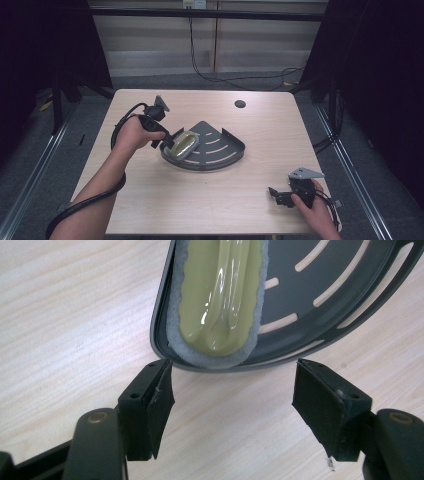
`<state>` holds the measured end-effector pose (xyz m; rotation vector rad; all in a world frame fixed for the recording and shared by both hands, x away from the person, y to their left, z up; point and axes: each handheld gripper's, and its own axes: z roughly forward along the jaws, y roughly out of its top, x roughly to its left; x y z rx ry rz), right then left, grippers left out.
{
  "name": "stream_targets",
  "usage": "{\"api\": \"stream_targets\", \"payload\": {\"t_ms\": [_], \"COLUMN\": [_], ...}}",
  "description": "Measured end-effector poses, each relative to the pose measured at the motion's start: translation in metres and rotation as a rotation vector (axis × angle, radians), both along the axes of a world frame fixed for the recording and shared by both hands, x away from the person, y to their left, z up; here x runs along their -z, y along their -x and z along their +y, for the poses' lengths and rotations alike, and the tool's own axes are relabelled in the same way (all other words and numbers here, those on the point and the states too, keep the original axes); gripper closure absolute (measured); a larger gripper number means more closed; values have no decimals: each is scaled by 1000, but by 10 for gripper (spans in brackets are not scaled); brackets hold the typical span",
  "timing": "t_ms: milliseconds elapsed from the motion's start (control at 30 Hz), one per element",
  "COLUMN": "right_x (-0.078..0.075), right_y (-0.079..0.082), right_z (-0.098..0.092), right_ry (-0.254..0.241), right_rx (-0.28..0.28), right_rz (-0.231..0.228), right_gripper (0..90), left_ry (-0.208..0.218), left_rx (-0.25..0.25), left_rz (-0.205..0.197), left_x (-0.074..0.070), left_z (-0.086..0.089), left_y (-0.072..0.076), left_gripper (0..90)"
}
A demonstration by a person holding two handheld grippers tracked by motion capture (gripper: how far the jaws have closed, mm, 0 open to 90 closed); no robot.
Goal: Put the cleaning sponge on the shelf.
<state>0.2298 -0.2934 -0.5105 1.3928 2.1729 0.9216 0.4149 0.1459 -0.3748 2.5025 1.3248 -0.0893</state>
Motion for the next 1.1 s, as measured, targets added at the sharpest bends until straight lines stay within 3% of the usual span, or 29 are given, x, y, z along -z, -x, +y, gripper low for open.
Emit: {"api": "stream_targets", "payload": {"t_ms": [367, 1100], "right_x": [0, 0], "right_y": [0, 0], "right_z": [0, 0], "right_ry": [3, 2], "right_rx": [-3, -3], "right_rz": [0, 1], "right_gripper": [85, 85], "left_ry": [26, 65], "left_rx": [-24, -69], "left_rz": [-6, -19], "left_x": [12, 56], "left_z": [22, 65], "left_y": [16, 54], "left_gripper": [310, 296]}}
